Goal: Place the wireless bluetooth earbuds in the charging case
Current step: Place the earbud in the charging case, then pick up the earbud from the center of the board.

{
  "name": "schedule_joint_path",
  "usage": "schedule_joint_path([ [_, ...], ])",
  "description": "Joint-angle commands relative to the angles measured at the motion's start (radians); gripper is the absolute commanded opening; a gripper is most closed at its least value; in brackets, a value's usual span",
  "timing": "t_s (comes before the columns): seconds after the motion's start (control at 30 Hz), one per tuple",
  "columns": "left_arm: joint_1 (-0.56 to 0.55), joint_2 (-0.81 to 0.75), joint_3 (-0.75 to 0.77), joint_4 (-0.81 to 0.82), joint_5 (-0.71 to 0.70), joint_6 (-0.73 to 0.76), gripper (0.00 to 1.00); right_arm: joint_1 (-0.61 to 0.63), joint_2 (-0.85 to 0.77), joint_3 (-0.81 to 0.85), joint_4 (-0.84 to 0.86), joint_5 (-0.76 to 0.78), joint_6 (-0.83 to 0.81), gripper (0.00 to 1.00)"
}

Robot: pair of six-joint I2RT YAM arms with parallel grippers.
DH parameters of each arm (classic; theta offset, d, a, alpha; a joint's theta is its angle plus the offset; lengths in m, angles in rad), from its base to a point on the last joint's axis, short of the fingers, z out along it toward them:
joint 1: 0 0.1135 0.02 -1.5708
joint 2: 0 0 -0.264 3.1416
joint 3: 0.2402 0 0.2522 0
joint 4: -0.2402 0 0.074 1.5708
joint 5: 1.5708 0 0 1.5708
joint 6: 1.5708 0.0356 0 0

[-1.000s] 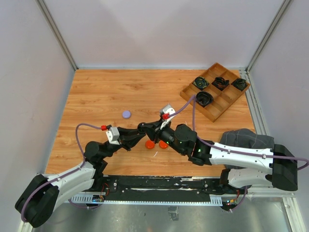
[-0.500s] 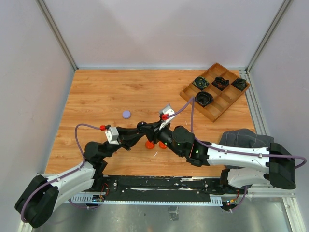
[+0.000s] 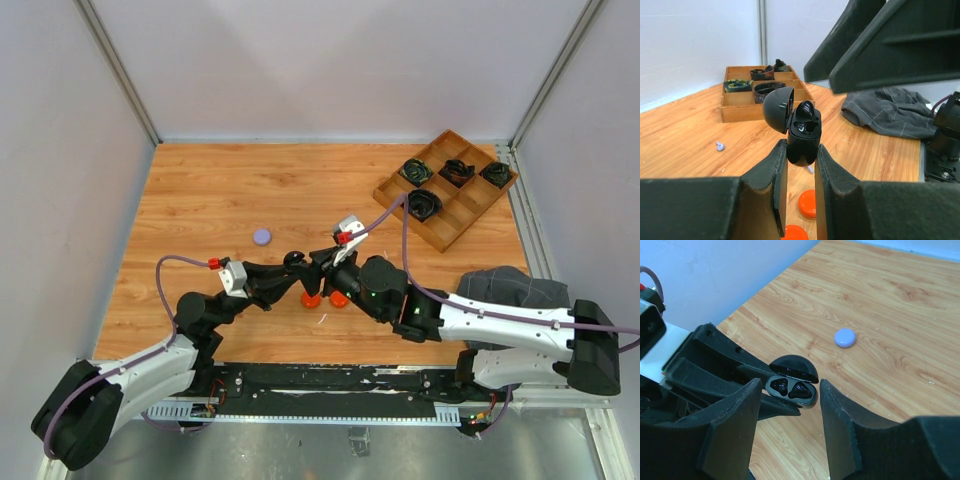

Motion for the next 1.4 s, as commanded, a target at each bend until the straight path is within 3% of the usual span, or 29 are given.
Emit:
schedule_joint_path([
  [0.0,-0.003,0.004,-0.052,0.027,-0.036,0.026,0.00,0.031,-0.065,0.093,-0.177,0.048,-0.019,0.52],
  [0.37,-0.003,0.048,-0.048,0.038,-0.034,0.026,0.00,-0.094,-0.191,0.118,-0.664,0.164,0.050,0.57],
  [0.67,-0.003,0.069,-0.034,0.031,-0.028,0.022,0.00,-0.311,-0.273,-0.038,-0.754,0.112,0.074,0.58],
  [0.8,-0.003,0.091,-0.026,0.040,-0.008,0.013,0.00,-0.433,-0.268,-0.093,-0.763,-0.003,0.079,0.57],
  [1.1,-0.003,0.110,-0.024,0.046,-0.009,0.010,0.00,-0.576,-0.129,-0.131,-0.744,-0.113,0.038,0.57],
  [1.37,-0.003,0.117,-0.021,0.054,-0.001,0.004,0.00,-0.647,0.080,-0.024,-0.763,-0.213,0.025,0.53],
])
